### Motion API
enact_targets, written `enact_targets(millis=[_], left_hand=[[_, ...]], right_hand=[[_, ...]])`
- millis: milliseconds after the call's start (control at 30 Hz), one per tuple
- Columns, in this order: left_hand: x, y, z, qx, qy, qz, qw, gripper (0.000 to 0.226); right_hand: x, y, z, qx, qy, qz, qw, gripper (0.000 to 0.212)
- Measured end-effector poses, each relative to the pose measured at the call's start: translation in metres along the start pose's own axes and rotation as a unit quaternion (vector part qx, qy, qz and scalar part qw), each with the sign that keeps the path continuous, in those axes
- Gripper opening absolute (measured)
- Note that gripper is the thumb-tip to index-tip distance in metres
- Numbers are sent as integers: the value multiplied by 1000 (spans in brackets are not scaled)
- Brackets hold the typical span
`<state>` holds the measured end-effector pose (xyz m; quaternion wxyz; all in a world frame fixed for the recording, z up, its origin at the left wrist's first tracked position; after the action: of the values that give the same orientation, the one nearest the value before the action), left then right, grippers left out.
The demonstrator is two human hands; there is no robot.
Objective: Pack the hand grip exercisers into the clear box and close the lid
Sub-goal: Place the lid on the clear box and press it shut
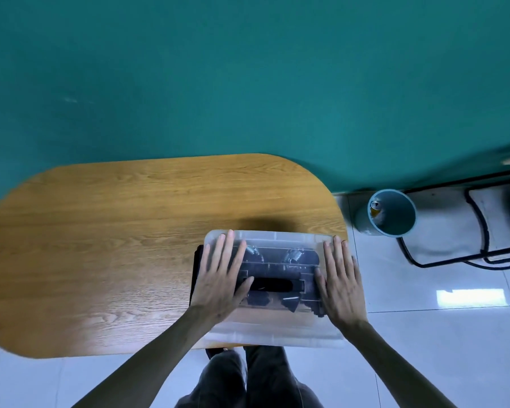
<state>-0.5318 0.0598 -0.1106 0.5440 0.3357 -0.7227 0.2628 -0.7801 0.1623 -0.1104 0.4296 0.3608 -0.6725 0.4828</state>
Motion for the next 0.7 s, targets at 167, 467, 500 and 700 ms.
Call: enact_targets(millis=[167, 467, 500, 700], left_hand=[[-8, 4, -24, 36, -13, -11, 999, 74], [-11, 10, -25, 67, -46, -15, 997, 74], [-11, 9, -25, 71, -54, -12, 996, 74], [-12, 10, -22, 79, -69, -9, 994, 76]], right_hand=[[-4, 7, -33, -48, -1, 37, 998, 62], [-7, 10, -30, -52, -13, 99, 994, 59], [-7, 9, -30, -50, -13, 106, 993, 59], [-5, 9, -29, -34, 22, 89, 995, 59]])
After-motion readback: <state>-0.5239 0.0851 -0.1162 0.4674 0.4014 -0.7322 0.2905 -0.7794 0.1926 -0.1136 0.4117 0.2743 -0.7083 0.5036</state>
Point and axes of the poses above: each hand's wrist, its own z-axis towards the middle knuckle, its own x-axis out of the back of the hand, y = z × x, the point moved 6 cm from there along z, towards the middle knuckle, and after that the axes turned 7 degrees about z, right-handed, at the moved point
